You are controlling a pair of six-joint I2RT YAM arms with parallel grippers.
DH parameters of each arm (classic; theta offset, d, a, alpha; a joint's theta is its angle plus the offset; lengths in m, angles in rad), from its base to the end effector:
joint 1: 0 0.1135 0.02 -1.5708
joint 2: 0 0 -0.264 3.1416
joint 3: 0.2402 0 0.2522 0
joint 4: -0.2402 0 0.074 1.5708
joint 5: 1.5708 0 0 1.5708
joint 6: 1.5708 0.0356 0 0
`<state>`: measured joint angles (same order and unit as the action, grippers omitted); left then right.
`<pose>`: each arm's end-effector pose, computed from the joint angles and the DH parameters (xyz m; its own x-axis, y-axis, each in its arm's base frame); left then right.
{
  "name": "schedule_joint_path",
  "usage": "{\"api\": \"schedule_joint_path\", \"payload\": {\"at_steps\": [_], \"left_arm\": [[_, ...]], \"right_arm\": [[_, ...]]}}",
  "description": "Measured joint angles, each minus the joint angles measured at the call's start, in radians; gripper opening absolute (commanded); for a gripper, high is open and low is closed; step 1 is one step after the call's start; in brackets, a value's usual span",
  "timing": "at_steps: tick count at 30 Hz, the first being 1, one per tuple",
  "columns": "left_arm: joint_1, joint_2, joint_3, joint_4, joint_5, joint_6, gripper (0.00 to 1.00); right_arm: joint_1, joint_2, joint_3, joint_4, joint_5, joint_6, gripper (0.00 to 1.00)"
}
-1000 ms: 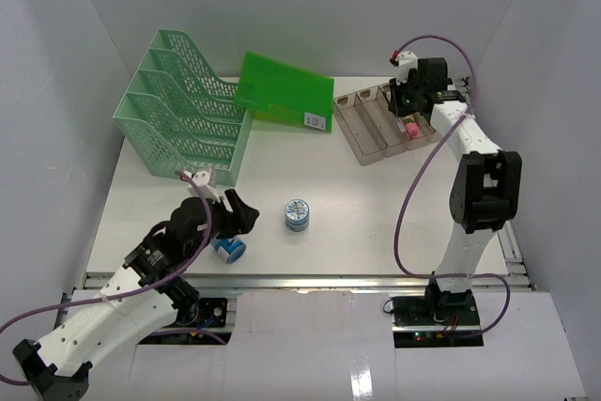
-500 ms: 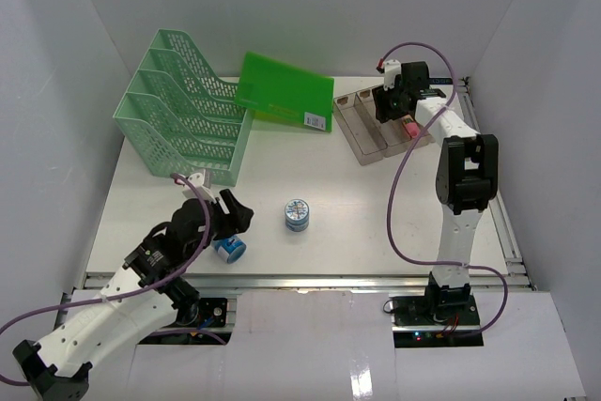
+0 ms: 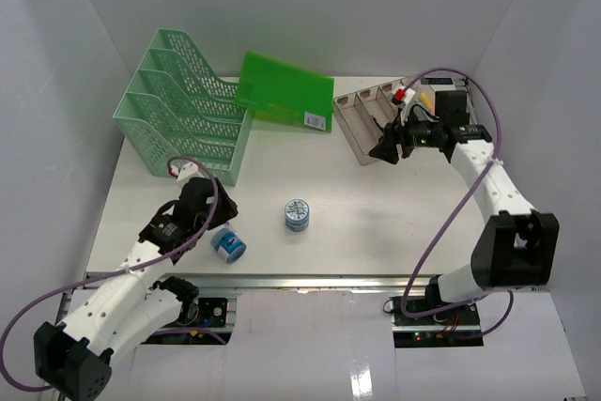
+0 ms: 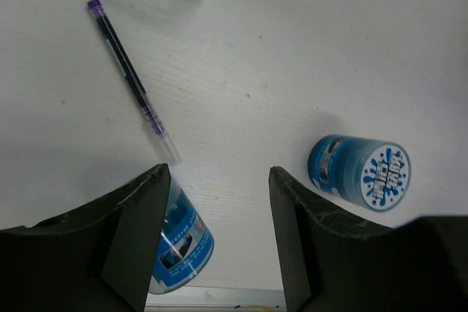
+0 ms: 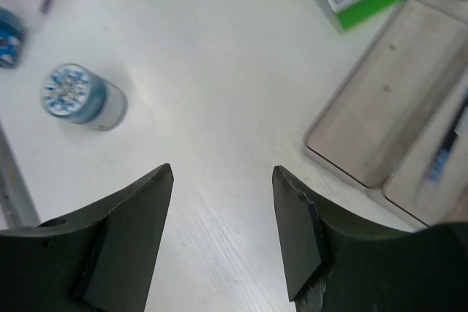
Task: Organize the desk
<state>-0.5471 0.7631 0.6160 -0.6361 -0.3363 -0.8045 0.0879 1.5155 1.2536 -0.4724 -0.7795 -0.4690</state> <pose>0.1398 -0.0714 0.2435 -0.6278 -0.4140 -0.6592 -0.2321 0.9079 -0.3491 0.3278 0.0540 0.3051 -0.3323 -0.3520 -0.8750 -0.8210 0.5646 0.0846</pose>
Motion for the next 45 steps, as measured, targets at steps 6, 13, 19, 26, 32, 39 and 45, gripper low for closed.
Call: {"api": "schedule_joint_path", "payload": {"at_steps": [6,13,19,26,32,39,45], "left_arm": [[0.338,0.16,0.016,0.065,0.15,0.089,0.45],[0.415,0.328,0.015,0.129,0.196,0.139,0.43],[0.415,0.384,0.013,0.216,0.199,0.136,0.47],[0.415,0.558,0.019,0.266,0.2,0.139,0.48],[0.415,0.585,0.019,0.27,0.182,0.151,0.49],[0.415,0.622,0.04,0.284,0.168,0.168,0.4],[0.415,0.692,0.092,0.3,0.15,0.173,0.28]], "right_arm": [[-0.047,-0.164,-0.206,-0.007,-0.181,-0.048,0.63],[-0.142,-0.166,-0.257,-0.009,-0.284,-0.063,0.62],[-0.145,-0.171,-0.269,-0.006,-0.327,-0.066,0.62],[-0.148,-0.171,-0.27,-0.004,-0.34,-0.066,0.62],[-0.154,-0.171,-0.271,-0.004,-0.344,-0.066,0.62],[-0.16,-0.171,-0.271,-0.004,-0.35,-0.066,0.61],[-0.174,-0.171,-0.285,-0.003,-0.365,-0.065,0.61]]}}
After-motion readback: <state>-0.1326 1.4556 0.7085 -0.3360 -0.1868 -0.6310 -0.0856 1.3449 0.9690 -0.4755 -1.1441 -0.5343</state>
